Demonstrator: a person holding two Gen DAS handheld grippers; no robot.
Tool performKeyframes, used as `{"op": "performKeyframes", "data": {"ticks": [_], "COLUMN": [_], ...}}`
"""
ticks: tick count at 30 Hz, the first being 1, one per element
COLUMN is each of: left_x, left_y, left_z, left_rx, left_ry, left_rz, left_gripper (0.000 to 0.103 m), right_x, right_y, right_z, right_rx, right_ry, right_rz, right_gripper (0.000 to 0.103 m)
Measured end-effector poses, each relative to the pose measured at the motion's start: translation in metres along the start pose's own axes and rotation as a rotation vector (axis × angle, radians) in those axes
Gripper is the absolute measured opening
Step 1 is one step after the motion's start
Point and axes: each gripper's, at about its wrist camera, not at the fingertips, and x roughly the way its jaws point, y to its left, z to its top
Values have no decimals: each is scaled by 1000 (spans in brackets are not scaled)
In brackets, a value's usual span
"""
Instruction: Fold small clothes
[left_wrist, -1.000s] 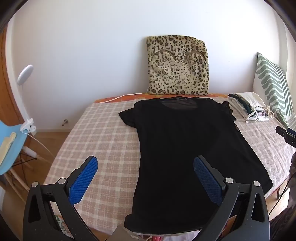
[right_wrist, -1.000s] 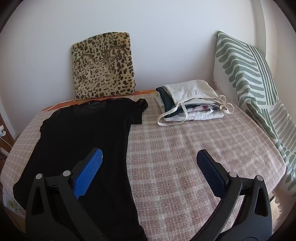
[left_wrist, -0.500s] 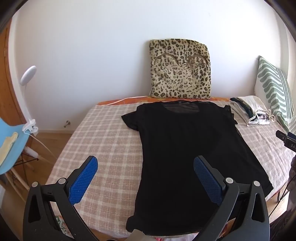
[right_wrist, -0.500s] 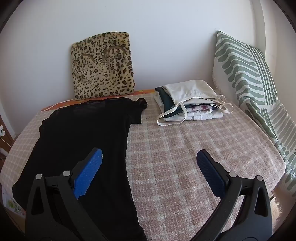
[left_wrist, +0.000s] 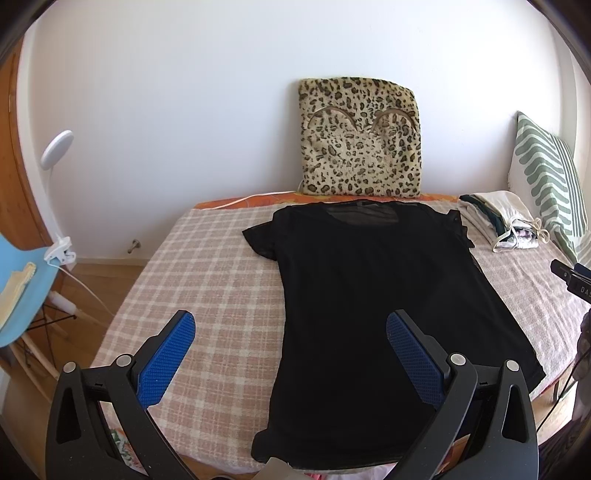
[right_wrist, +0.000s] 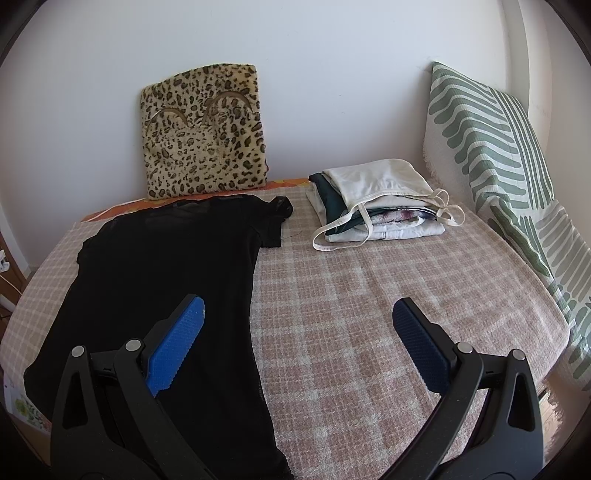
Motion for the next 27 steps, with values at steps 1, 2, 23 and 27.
{"op": "performKeyframes", "data": {"ticks": [1, 2, 23, 27], "left_x": [0, 0, -1, -2], "left_y": [0, 0, 1, 2], "left_z": [0, 0, 2, 3], "left_rx": [0, -1, -1, -1], "left_ry": [-1, -1, -6, -8], "left_rz": [1, 2, 7, 8], "left_gripper": [103, 103, 103, 103], "right_x": [0, 0, 0, -1], "right_y": [0, 0, -1, -1], "right_z": [0, 0, 1, 1], "right_rx": [0, 1, 0, 0], "right_ry": [0, 0, -2, -2], "right_rz": [1, 1, -1, 0], "right_gripper": [103, 103, 103, 103]}}
